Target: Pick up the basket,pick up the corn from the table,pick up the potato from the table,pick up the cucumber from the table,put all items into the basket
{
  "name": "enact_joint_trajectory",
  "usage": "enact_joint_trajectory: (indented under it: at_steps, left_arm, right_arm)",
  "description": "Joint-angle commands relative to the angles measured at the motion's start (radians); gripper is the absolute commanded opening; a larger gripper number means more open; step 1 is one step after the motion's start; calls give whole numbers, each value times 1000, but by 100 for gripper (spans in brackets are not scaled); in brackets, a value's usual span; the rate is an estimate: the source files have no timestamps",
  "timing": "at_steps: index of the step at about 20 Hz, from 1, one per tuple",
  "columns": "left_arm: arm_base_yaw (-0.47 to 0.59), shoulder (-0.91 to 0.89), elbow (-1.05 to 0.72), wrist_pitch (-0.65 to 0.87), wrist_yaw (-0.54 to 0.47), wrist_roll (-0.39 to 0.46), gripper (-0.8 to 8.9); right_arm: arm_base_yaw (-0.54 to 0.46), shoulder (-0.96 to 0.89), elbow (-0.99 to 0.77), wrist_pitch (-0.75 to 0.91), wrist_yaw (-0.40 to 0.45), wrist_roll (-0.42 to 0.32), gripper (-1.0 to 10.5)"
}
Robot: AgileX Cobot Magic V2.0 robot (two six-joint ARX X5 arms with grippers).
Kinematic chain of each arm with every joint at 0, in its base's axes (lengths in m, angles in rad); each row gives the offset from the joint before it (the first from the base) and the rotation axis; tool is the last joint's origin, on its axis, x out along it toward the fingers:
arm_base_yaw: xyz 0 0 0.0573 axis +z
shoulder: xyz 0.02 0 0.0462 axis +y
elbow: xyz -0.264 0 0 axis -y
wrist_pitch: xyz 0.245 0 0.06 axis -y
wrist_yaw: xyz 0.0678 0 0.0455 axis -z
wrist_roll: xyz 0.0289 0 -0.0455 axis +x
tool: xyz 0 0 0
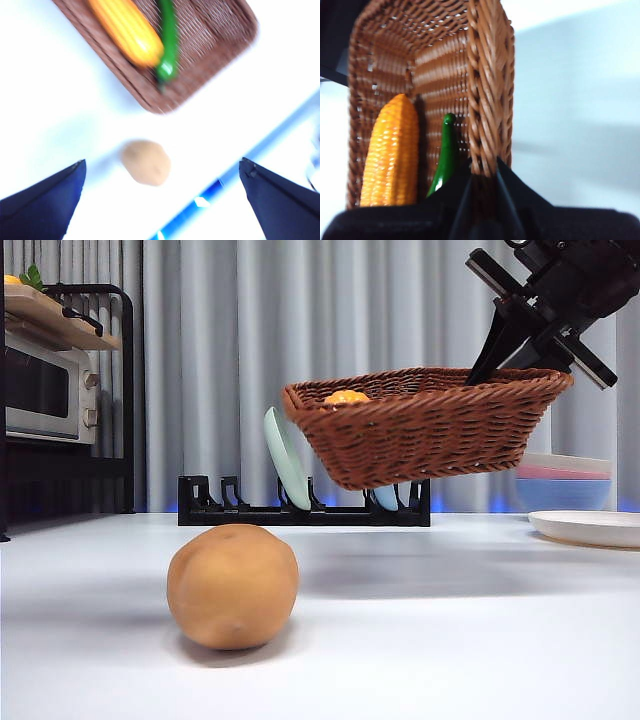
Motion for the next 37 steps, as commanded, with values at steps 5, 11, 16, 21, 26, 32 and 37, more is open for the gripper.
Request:
enact_joint_trajectory:
  at_steps: [5, 11, 16, 21, 26, 32, 37]
  left_arm:
    - [-211, 6, -223, 103, -265, -294, 589]
    - [-180, 7, -492, 360, -259, -436, 589]
    - [-121, 72, -570, 542, -173, -444, 589]
    - [-61, 227, -570, 581, -122, -408, 589]
    - [-32, 330, -570, 655, -121, -371, 538]
    - [-39, 326, -570, 610, -119, -246, -8]
    - [-130, 46, -565, 465, -79, -240, -8]
  right_arm:
    - [-11, -2, 5, 17, -64, 16, -17]
    - [-12, -3, 5, 18, -64, 11, -17]
    - [-13, -3, 5, 19, -64, 9, -17]
    - [-17, -3, 5, 19, -64, 9, -17]
    - [-17, -3, 5, 19, -64, 9, -17]
    - [-17, -3, 5, 19, -60, 3, -17]
    - [-16, -2, 5, 18, -56, 1, -17]
